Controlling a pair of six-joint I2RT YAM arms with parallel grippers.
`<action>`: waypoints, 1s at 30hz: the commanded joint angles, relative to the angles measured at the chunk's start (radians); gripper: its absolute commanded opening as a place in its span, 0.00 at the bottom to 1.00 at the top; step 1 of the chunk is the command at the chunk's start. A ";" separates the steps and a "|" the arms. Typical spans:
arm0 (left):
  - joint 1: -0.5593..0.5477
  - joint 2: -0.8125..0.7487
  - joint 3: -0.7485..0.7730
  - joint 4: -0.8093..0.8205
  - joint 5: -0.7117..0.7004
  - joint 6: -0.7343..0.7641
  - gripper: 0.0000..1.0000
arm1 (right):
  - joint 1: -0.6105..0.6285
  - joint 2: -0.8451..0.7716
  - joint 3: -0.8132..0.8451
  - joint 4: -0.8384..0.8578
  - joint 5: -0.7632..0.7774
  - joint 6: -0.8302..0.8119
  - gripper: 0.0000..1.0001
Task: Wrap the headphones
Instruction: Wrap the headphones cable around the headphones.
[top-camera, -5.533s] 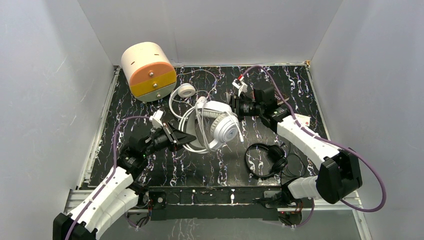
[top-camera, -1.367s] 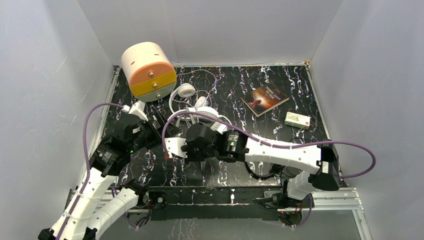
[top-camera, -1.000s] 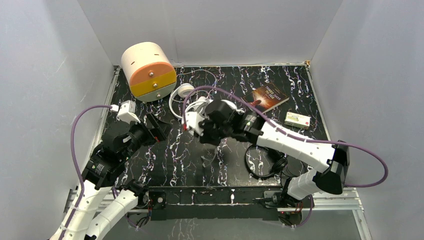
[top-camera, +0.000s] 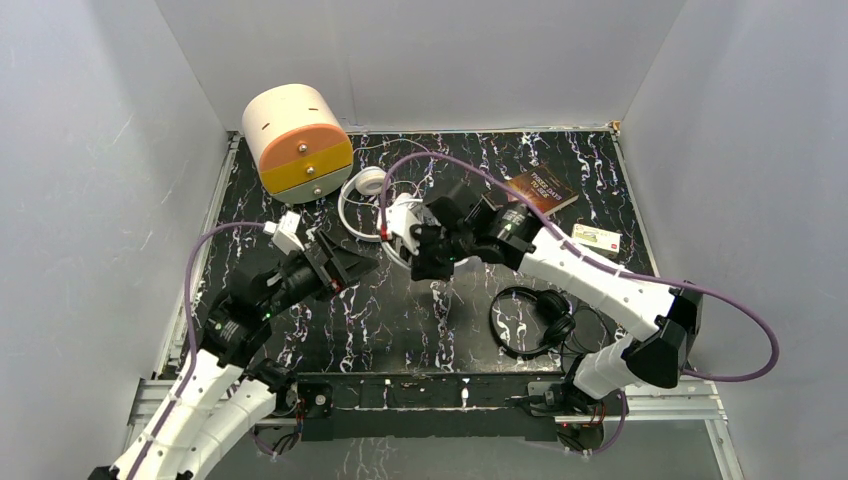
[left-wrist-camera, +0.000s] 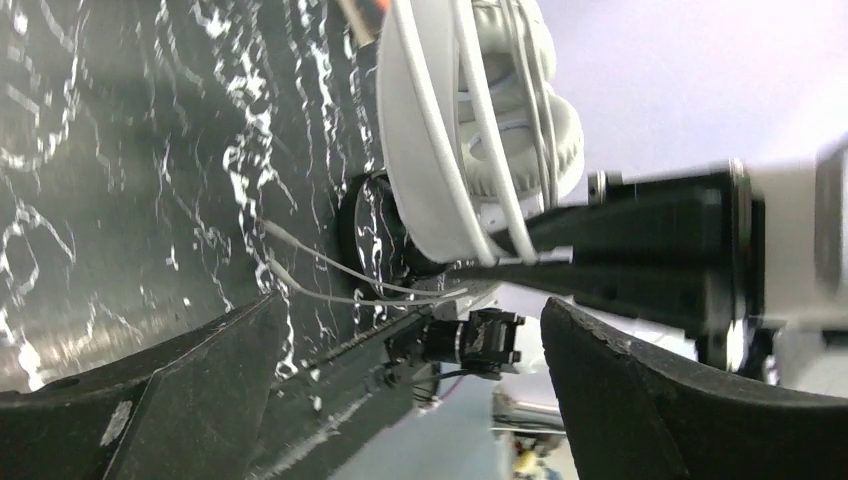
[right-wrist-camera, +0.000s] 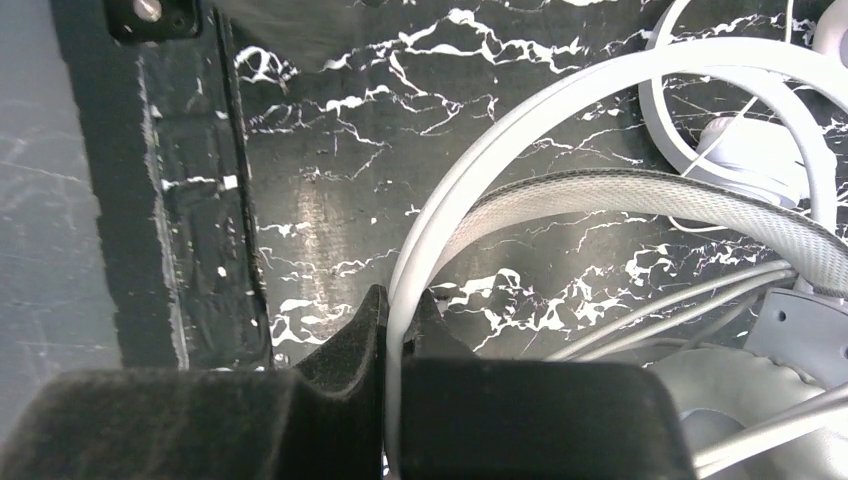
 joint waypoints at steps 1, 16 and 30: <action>-0.002 0.070 0.105 -0.072 -0.020 -0.202 0.98 | 0.052 -0.047 -0.037 0.201 0.184 -0.067 0.00; -0.052 0.330 0.222 -0.140 -0.289 0.011 0.98 | 0.165 0.064 0.026 0.225 0.296 -0.102 0.00; -0.203 0.459 0.243 -0.188 -0.549 0.080 0.51 | 0.244 0.133 0.086 0.229 0.375 -0.104 0.00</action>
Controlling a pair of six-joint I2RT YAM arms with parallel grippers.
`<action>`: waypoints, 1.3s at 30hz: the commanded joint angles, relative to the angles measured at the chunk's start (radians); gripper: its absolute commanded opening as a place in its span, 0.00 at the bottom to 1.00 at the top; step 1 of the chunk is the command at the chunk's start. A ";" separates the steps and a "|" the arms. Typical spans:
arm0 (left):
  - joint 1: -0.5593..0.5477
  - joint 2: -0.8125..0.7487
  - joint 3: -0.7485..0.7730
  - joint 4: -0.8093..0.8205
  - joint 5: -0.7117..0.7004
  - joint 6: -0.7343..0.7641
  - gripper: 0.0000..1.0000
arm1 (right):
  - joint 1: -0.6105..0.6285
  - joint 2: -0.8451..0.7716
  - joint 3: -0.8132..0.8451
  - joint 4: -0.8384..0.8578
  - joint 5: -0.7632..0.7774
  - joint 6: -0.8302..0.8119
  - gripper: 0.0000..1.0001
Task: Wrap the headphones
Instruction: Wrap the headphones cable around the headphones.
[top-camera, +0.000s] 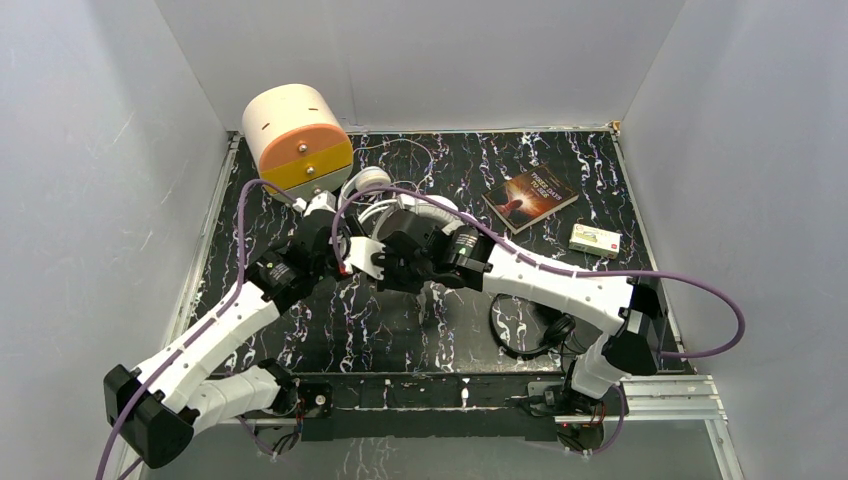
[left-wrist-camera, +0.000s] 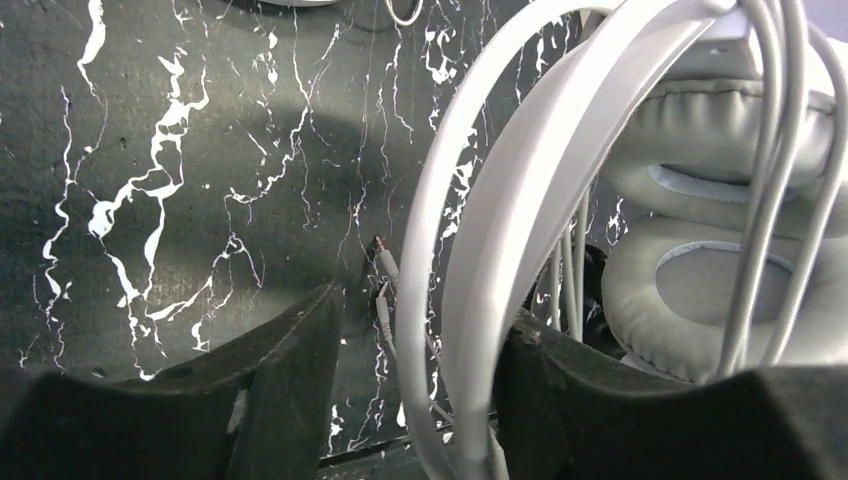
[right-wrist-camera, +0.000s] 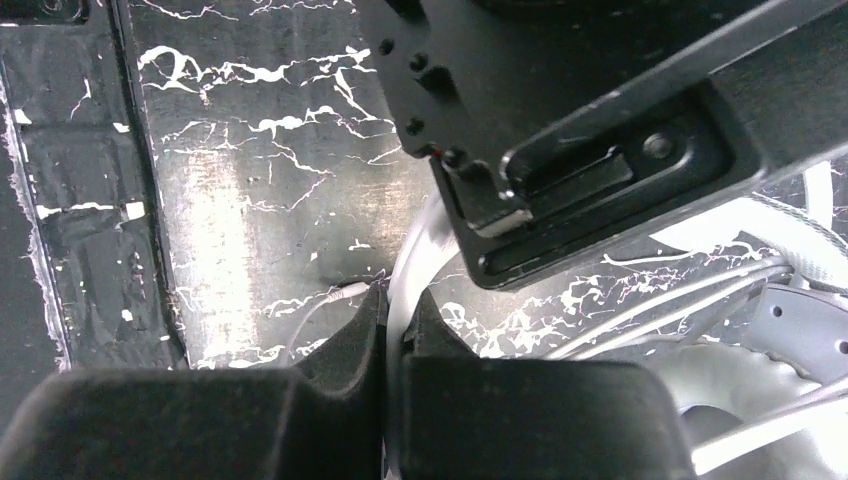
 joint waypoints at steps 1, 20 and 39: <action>-0.021 -0.015 0.015 0.001 -0.087 0.026 0.46 | 0.041 0.009 0.087 0.109 0.061 -0.036 0.00; -0.022 -0.065 0.023 -0.064 -0.175 -0.118 0.00 | 0.075 -0.027 0.043 0.041 0.190 0.225 0.64; 0.154 -0.151 -0.118 0.073 0.029 -0.103 0.00 | -0.326 -0.300 0.103 -0.056 0.097 0.556 0.99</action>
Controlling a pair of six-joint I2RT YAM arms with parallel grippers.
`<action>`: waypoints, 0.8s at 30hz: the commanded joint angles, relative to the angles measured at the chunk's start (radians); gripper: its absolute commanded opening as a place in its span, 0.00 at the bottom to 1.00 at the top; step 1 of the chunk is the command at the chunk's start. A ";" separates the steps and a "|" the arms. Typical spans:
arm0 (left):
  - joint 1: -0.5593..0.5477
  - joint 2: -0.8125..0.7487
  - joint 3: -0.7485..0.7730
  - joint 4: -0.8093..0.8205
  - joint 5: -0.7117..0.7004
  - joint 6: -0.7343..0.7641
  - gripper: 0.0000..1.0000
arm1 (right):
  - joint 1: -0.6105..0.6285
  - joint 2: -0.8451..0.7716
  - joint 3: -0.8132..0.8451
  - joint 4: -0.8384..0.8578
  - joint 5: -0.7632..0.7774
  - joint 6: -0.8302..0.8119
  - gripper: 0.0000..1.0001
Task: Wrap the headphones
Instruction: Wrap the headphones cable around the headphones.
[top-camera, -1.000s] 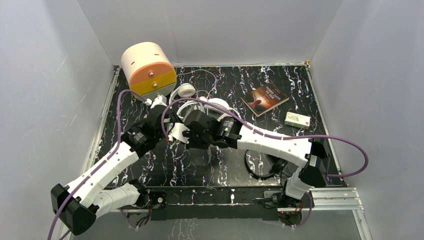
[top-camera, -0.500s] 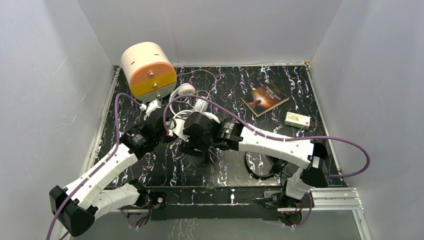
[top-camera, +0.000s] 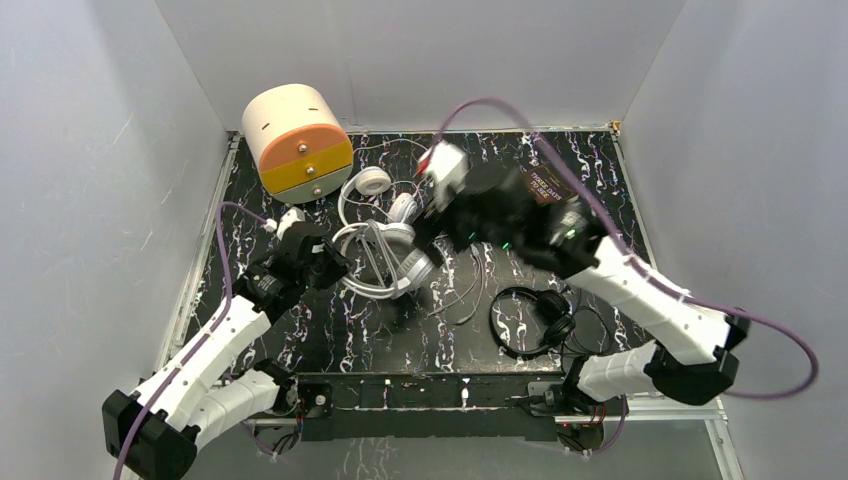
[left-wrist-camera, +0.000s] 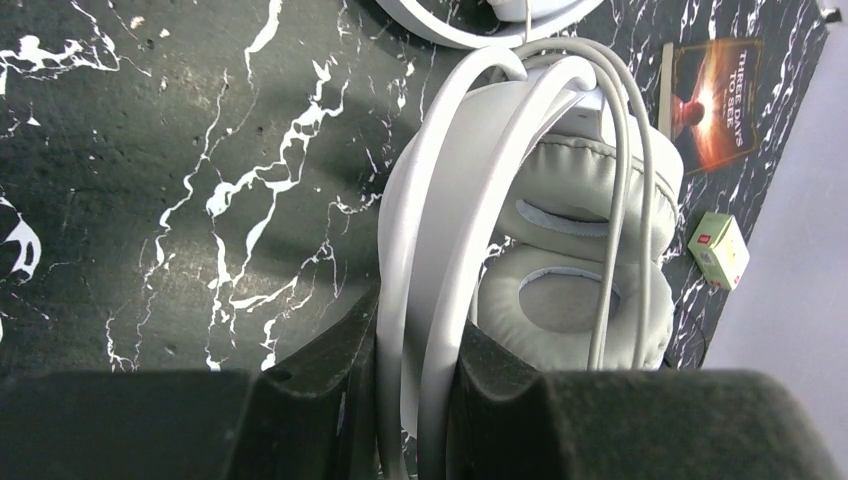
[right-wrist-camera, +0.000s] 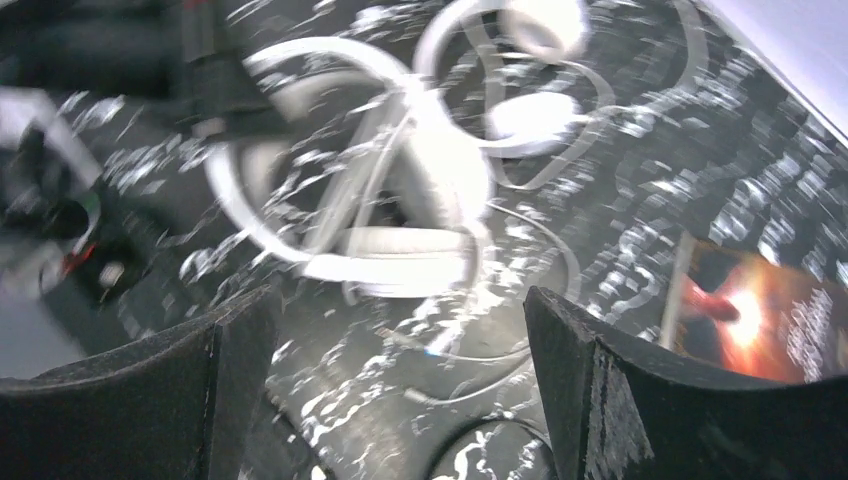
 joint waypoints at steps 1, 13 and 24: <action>0.044 -0.053 0.004 0.103 0.093 -0.006 0.00 | -0.386 -0.082 -0.083 0.073 -0.162 0.096 0.98; 0.049 -0.125 -0.041 0.126 0.142 -0.025 0.00 | -0.838 0.135 -0.509 0.254 -0.606 0.145 0.88; 0.049 -0.147 -0.075 0.165 0.184 -0.029 0.00 | -0.685 0.398 -0.482 0.377 -0.320 0.141 0.76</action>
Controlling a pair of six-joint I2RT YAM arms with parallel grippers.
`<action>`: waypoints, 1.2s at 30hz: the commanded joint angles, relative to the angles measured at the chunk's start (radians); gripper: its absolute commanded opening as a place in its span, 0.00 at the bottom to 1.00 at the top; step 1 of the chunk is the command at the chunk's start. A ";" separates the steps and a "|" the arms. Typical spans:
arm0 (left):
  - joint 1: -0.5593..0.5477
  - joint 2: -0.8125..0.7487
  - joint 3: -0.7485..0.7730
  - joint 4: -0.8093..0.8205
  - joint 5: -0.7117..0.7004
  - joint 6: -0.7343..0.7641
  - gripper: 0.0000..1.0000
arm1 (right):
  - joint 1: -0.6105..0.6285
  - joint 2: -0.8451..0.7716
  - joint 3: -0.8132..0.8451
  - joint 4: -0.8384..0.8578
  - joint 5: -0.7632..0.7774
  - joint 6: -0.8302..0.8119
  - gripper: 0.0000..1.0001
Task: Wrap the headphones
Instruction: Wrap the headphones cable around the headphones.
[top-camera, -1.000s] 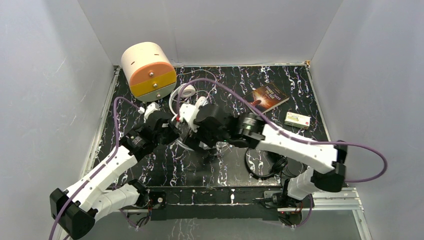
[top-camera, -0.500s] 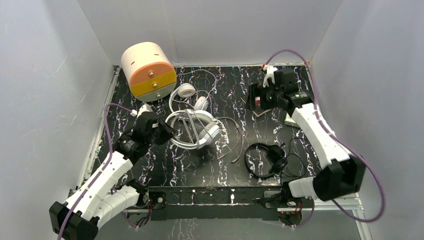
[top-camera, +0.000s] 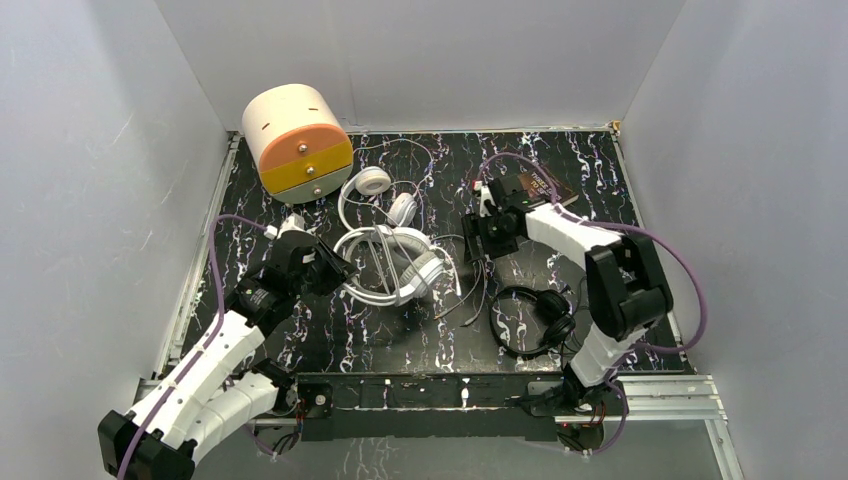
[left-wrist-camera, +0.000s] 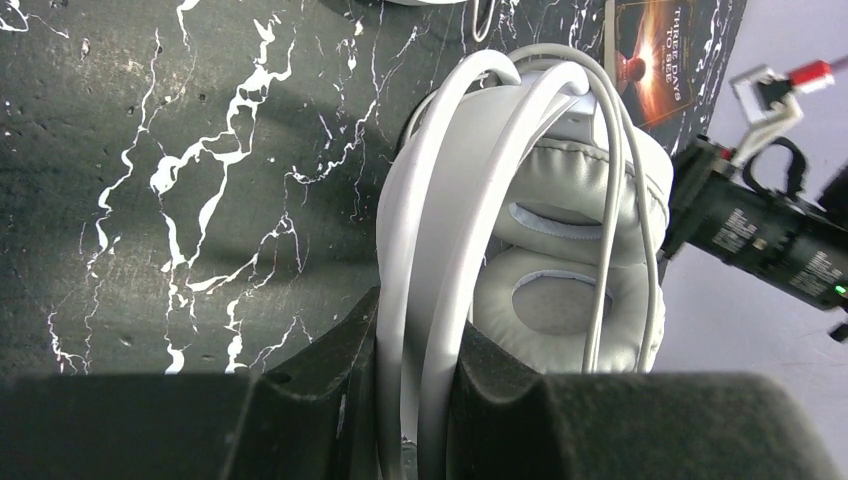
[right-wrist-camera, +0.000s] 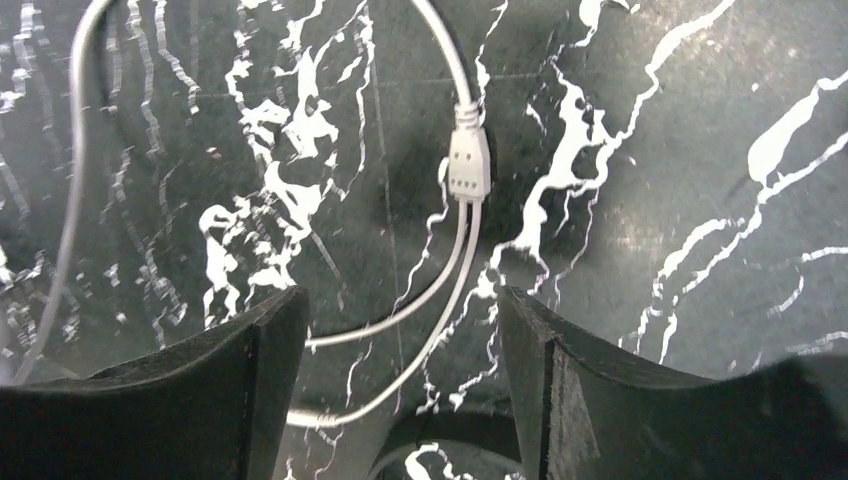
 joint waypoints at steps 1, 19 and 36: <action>0.004 -0.046 0.001 0.110 0.051 -0.031 0.00 | 0.030 0.101 0.061 0.090 0.123 0.001 0.74; 0.007 -0.141 -0.105 0.295 0.201 -0.106 0.00 | 0.126 0.083 -0.110 0.271 0.248 0.022 0.00; 0.012 0.052 -0.133 0.950 0.884 -0.152 0.00 | -0.099 -0.199 -0.135 0.304 -0.083 0.008 0.00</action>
